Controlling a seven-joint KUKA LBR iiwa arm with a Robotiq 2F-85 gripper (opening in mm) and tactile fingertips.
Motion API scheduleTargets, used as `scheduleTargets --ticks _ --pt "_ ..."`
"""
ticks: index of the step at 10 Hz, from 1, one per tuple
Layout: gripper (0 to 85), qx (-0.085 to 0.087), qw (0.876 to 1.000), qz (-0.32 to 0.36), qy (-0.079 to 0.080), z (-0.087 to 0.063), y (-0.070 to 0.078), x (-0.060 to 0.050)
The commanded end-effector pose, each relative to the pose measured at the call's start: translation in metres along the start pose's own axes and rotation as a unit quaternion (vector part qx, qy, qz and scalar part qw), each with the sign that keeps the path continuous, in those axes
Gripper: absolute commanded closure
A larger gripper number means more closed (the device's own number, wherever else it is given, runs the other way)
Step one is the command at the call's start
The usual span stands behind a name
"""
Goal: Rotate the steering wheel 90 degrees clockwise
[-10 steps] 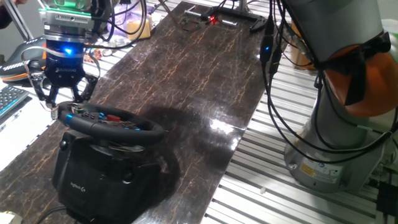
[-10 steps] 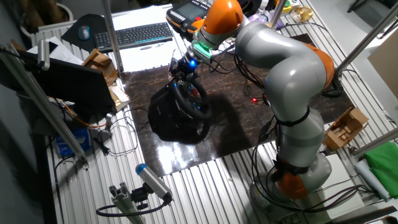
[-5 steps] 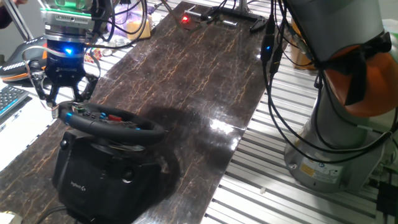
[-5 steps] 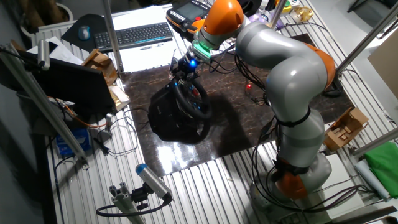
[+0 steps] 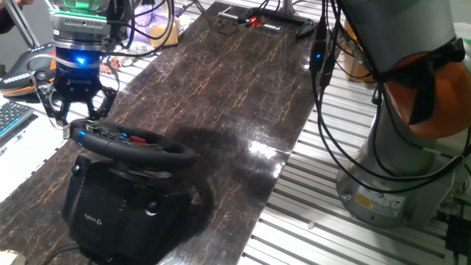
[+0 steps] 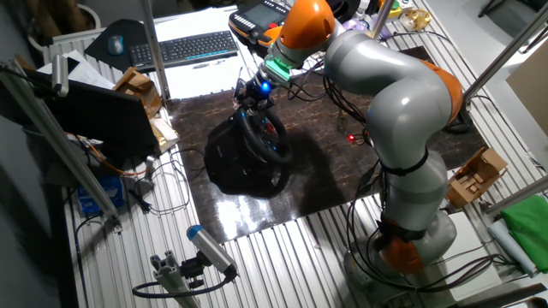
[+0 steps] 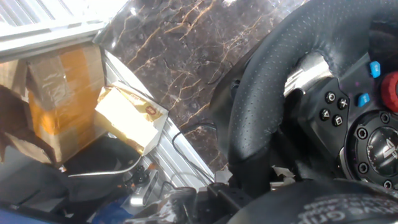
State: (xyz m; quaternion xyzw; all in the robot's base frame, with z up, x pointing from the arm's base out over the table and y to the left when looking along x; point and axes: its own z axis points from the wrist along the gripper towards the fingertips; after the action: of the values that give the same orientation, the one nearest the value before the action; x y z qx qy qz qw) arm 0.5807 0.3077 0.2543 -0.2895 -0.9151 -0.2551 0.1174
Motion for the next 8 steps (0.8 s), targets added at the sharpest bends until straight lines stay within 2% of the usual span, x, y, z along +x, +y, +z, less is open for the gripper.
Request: scheduleTargets --ticks 1,5,8 --pt "84.0 0.000 1.000 0.001 -0.001 0.0000 0.0000 0.0004" --pt "84.0 0.004 1.000 0.007 -0.004 -0.0001 -0.0027 0.0025" --pt "84.0 -0.005 1.000 0.001 -0.002 0.0002 -0.0026 0.0047"
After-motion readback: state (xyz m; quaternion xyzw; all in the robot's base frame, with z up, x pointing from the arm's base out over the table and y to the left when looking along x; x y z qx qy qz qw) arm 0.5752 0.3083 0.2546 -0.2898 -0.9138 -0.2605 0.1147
